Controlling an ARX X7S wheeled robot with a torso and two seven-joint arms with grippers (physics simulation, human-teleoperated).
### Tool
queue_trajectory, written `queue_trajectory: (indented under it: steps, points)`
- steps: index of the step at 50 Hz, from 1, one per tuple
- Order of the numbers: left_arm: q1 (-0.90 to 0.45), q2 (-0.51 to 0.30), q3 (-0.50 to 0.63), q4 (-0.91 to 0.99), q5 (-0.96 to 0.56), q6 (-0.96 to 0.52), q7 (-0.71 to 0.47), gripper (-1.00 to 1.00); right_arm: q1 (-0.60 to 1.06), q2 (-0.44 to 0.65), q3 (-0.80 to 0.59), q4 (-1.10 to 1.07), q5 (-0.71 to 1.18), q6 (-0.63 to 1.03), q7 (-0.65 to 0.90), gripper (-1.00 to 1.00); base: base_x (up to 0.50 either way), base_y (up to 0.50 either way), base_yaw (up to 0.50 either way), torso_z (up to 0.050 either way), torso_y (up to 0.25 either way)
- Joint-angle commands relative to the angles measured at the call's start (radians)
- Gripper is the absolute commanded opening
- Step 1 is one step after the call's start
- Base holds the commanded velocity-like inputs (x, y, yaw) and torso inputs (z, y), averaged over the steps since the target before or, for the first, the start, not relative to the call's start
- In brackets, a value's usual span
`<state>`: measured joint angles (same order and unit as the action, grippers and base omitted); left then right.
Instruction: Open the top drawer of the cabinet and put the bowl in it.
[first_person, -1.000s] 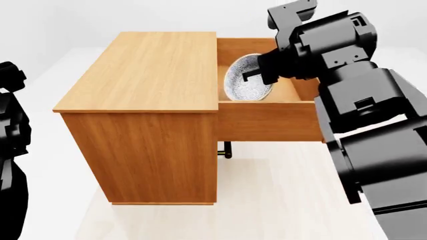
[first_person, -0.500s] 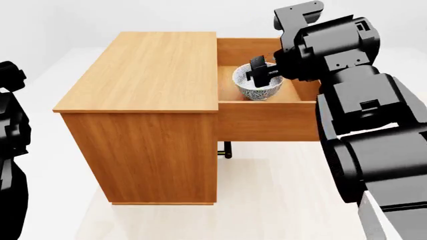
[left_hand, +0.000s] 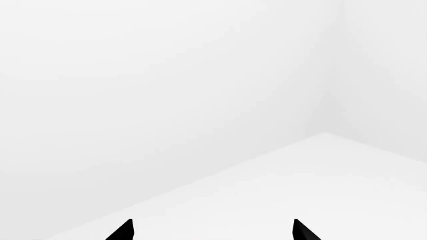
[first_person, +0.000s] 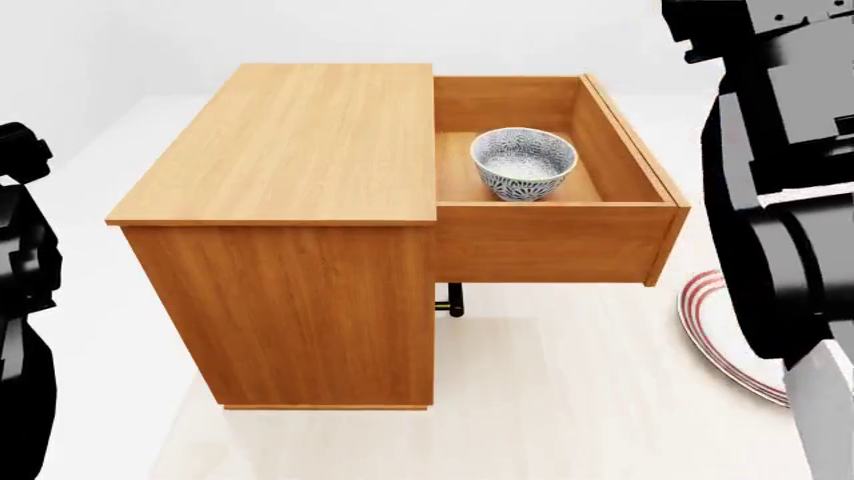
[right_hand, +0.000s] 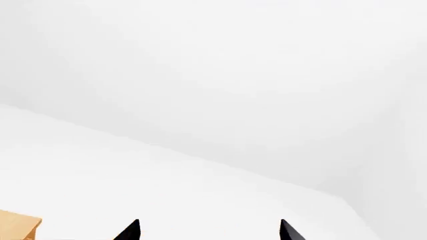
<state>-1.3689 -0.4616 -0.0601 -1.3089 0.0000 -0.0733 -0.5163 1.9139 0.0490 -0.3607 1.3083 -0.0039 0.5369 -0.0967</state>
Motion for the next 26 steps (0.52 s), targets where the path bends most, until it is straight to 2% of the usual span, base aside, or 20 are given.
queue_trajectory:
  steps: [1,6,8,10,16,18,26]
  points:
    - [-0.003,-0.001,0.0,0.0,0.0,-0.004,-0.003,1.0,0.131,0.043,-0.03,0.0,0.0,-0.065,-0.005,1.0,0.0,0.0,0.0,0.0,0.0]
    - [-0.006,-0.001,-0.003,0.0,-0.001,-0.011,-0.011,1.0,0.124,0.093,-0.008,-0.054,0.02,-0.062,-0.033,1.0,0.0,0.0,0.0,0.0,0.0]
    - [-0.007,-0.001,-0.005,0.0,-0.001,-0.013,-0.013,1.0,-0.091,0.186,0.014,-0.354,0.047,0.238,-0.042,1.0,0.0,0.0,0.0,0.0,0.0]
    - [-0.006,0.0,-0.005,0.0,-0.001,-0.013,-0.016,1.0,-0.27,0.256,0.056,-0.654,0.078,0.423,-0.031,1.0,0.0,0.0,0.0,0.0,0.0]
    - [-0.007,-0.001,-0.002,0.0,0.001,-0.014,-0.022,1.0,-0.634,0.346,0.221,-1.554,0.158,0.626,-0.009,1.0,0.0,0.0,0.0,0.0,0.0]
    - [-0.007,-0.001,-0.002,0.0,0.0,-0.015,-0.023,1.0,-0.738,0.359,0.271,-1.778,0.179,0.644,-0.012,1.0,0.0,0.0,0.0,0.0,0.0]
    - [-0.005,-0.004,0.002,0.0,0.002,-0.016,-0.029,1.0,-1.081,0.39,0.381,-2.072,0.181,0.598,0.014,1.0,0.0,0.0,0.0,0.0,0.0]
